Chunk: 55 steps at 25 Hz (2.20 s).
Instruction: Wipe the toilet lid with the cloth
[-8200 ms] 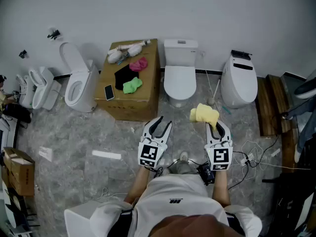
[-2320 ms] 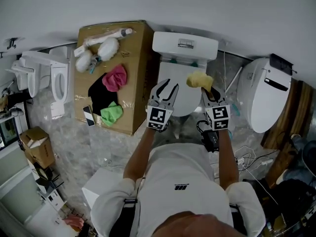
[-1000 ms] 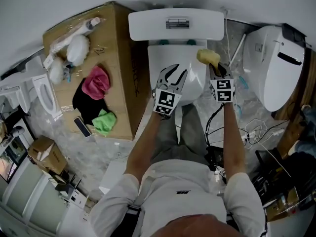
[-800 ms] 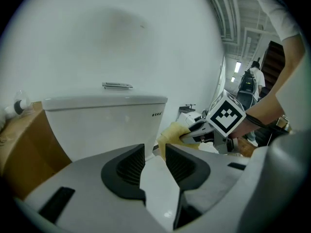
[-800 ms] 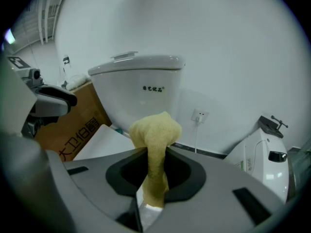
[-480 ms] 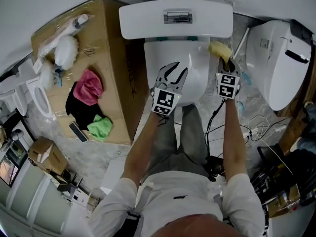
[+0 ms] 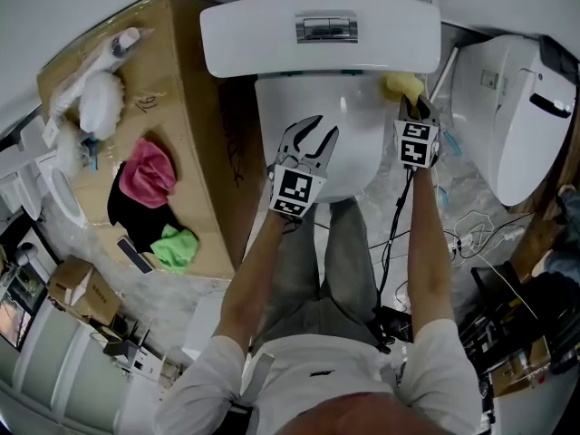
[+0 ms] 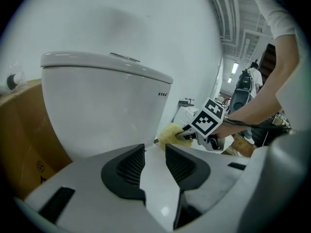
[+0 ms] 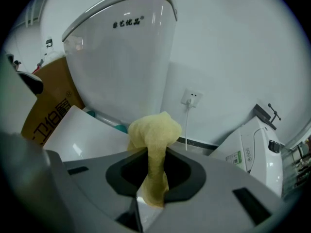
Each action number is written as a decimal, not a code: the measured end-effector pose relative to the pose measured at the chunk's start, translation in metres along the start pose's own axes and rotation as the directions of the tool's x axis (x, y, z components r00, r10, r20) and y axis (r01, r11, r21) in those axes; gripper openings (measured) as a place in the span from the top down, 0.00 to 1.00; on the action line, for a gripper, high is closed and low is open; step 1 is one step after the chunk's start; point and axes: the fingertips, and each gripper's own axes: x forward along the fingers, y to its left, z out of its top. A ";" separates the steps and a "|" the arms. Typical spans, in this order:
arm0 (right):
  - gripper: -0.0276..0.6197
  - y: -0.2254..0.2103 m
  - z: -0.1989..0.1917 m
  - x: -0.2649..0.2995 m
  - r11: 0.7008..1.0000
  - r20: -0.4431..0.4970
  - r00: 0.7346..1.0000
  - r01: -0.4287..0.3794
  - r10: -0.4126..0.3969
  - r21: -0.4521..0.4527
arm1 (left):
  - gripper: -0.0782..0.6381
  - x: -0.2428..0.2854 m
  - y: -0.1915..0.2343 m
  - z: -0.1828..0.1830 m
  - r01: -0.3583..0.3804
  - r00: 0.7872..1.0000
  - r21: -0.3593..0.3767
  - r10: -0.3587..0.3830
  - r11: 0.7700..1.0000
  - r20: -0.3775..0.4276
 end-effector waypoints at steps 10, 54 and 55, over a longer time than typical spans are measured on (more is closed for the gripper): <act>0.82 0.034 -0.019 0.030 0.999 -0.058 0.998 -0.023 0.021 -0.035 | 0.68 -0.004 0.021 -0.018 -0.016 1.000 -0.016 0.017 1.000 0.016; 0.82 0.166 0.009 0.034 0.958 -0.032 0.993 -0.114 0.109 -0.261 | 0.68 -0.074 0.081 -0.074 -0.180 0.980 -0.182 0.191 0.967 0.047; 0.82 0.170 0.010 0.034 0.957 -0.031 0.993 -0.117 0.113 -0.265 | 0.68 -0.075 0.081 -0.075 -0.181 0.980 -0.184 0.192 0.966 0.046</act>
